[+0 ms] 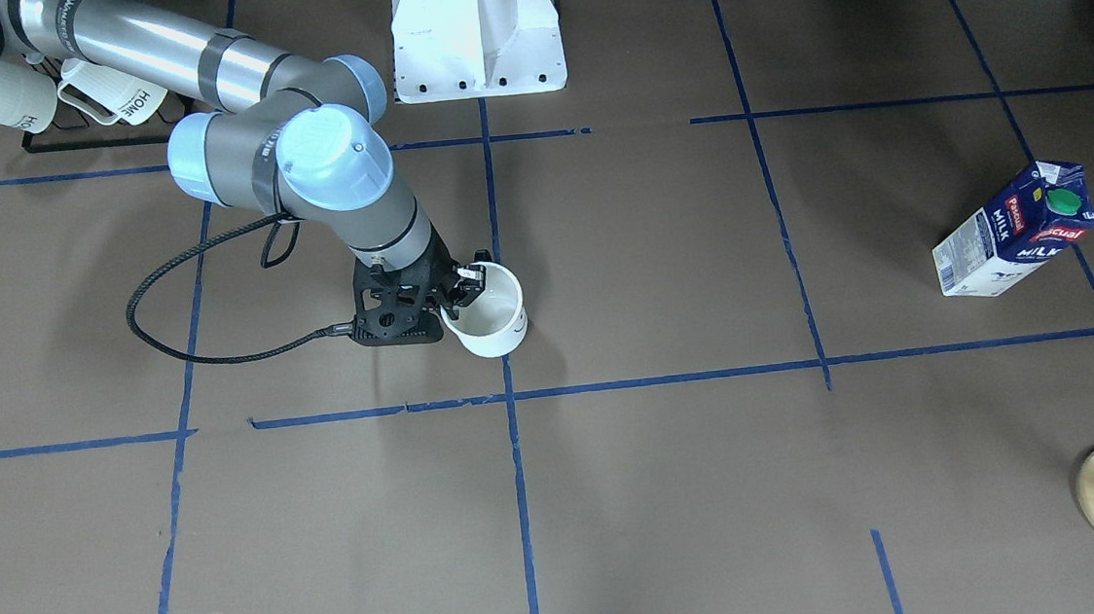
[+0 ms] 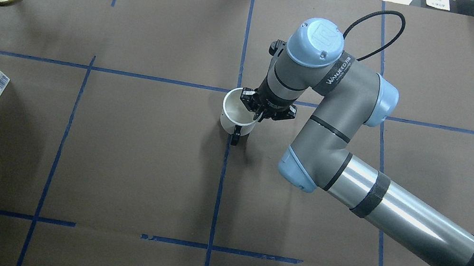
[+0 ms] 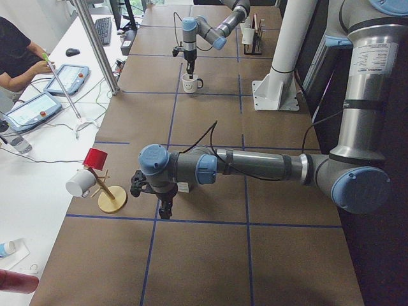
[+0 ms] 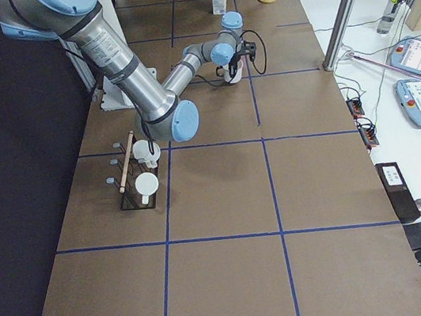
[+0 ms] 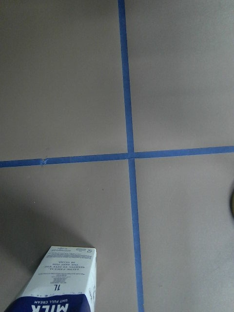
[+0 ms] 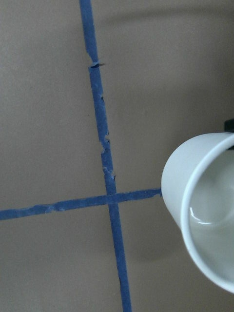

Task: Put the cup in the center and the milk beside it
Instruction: 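Carry the white mug with the right gripper to the table center and release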

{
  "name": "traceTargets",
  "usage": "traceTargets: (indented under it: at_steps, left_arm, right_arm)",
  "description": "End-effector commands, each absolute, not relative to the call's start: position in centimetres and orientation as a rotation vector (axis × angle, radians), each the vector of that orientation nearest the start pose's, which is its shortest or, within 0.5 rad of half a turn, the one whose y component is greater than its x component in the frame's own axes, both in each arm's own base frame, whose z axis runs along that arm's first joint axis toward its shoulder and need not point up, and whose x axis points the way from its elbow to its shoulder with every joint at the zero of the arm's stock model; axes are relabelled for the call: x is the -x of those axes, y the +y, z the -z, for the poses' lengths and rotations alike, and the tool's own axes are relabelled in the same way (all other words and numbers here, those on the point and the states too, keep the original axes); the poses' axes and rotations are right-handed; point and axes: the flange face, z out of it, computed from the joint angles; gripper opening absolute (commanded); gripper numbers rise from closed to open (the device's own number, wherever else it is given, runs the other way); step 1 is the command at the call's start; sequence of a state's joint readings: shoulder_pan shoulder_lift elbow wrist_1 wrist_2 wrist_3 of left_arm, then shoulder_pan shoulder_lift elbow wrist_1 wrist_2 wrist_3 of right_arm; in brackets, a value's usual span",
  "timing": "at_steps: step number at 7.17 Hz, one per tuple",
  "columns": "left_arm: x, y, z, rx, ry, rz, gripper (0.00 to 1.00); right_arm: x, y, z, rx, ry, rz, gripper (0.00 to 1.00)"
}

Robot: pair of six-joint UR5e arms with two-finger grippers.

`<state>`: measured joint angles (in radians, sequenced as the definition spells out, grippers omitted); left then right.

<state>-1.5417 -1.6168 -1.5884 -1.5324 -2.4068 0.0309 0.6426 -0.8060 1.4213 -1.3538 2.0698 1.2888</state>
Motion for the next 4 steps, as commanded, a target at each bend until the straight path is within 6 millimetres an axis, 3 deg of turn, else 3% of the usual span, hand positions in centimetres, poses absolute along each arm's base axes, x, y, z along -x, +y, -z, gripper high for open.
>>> traceTargets:
  at_steps: [1,2,3,4]
  left_arm:
    - [4.4,-51.4,-62.4,-0.029,0.838,-0.069,1.0]
    - [4.4,-51.5,-62.2,-0.033,0.841,-0.068,1.0]
    - [4.1,-51.7,-61.4,-0.014,0.89,-0.016,1.0]
    - [3.8,-52.6,-56.6,-0.05,0.924,0.029,1.0]
  right_arm:
    - [55.5,-51.1,-22.6,0.057,-0.933,-0.119,0.99]
    - [55.6,-50.7,-22.2,0.04,-0.945,-0.105,1.0]
    - [53.1,-50.1,-19.4,0.008,-1.015,-0.097,1.0]
    - [47.1,-50.9,-19.7,-0.027,-1.054,-0.129,1.0]
